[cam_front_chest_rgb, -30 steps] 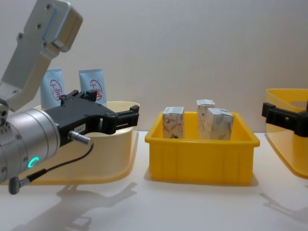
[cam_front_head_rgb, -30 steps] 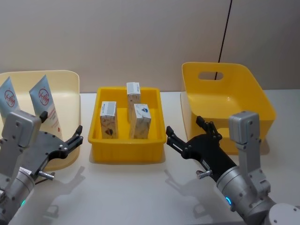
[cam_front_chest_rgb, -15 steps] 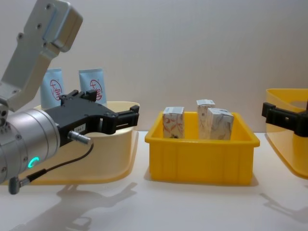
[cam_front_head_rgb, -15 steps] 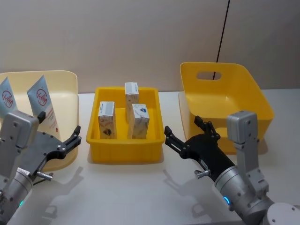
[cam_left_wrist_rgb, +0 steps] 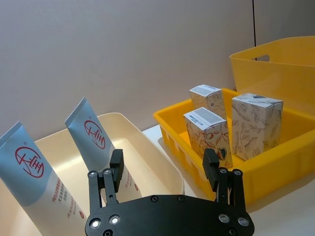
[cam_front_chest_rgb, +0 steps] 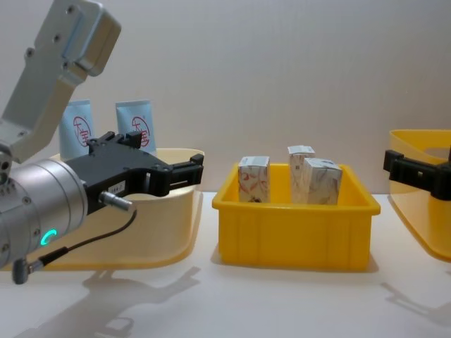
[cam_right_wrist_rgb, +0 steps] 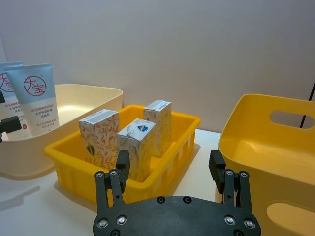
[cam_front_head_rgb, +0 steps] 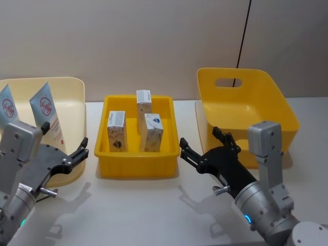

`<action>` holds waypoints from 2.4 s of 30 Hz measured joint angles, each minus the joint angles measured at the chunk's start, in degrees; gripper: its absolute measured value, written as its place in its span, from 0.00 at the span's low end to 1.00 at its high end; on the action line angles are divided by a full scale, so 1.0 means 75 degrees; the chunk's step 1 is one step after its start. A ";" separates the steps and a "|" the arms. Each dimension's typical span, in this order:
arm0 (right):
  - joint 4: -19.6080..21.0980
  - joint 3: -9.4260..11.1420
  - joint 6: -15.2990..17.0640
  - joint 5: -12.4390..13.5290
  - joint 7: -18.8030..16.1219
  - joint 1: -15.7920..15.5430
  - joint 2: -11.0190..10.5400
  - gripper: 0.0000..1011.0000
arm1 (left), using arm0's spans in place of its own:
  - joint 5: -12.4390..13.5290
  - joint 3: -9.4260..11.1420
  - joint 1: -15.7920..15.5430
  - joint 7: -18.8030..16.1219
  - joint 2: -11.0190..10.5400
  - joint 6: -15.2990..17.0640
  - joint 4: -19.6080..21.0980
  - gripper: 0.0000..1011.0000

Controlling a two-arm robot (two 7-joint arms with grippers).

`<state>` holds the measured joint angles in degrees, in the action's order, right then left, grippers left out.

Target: Bimanual collaborative sorting of washing and personal care products

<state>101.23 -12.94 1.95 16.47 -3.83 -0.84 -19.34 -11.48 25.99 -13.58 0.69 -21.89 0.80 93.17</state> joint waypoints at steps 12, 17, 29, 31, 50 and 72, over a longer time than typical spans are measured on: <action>0.0000 0.0000 0.0000 0.0000 0.0000 0.0000 0.0000 0.99 | -0.0369 -0.0260 0.0020 0.0379 -0.0143 0.0048 0.0004 0.99; 0.0000 0.0000 0.0000 0.0000 0.0000 0.0000 0.0000 0.99 | -0.0657 -0.0452 0.0014 0.0582 -0.0182 0.0128 -0.0008 0.99; 0.0000 0.0000 0.0000 0.0000 0.0000 0.0000 0.0000 0.99 | -0.1452 -0.0909 -0.0254 0.1043 -0.0012 0.0423 -0.0396 0.99; 0.0001 0.0000 0.0000 0.0000 0.0000 0.0000 0.0001 0.99 | -0.1518 -0.0930 -0.0282 0.1074 0.0008 0.0452 -0.0434 0.99; 0.0000 0.0000 0.0000 0.0000 0.0000 0.0000 0.0000 0.99 | -0.2254 -0.1157 -0.1317 0.1750 0.0576 0.0956 -0.1860 0.99; 0.0000 0.0000 0.0000 0.0000 0.0000 0.0000 0.0000 0.99 | -0.2070 -0.0957 -0.2081 0.2023 0.0975 0.0958 -0.3048 0.95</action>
<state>101.23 -12.94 1.95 16.47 -3.83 -0.84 -19.33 -27.01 18.81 -29.19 15.86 -14.58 7.98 70.31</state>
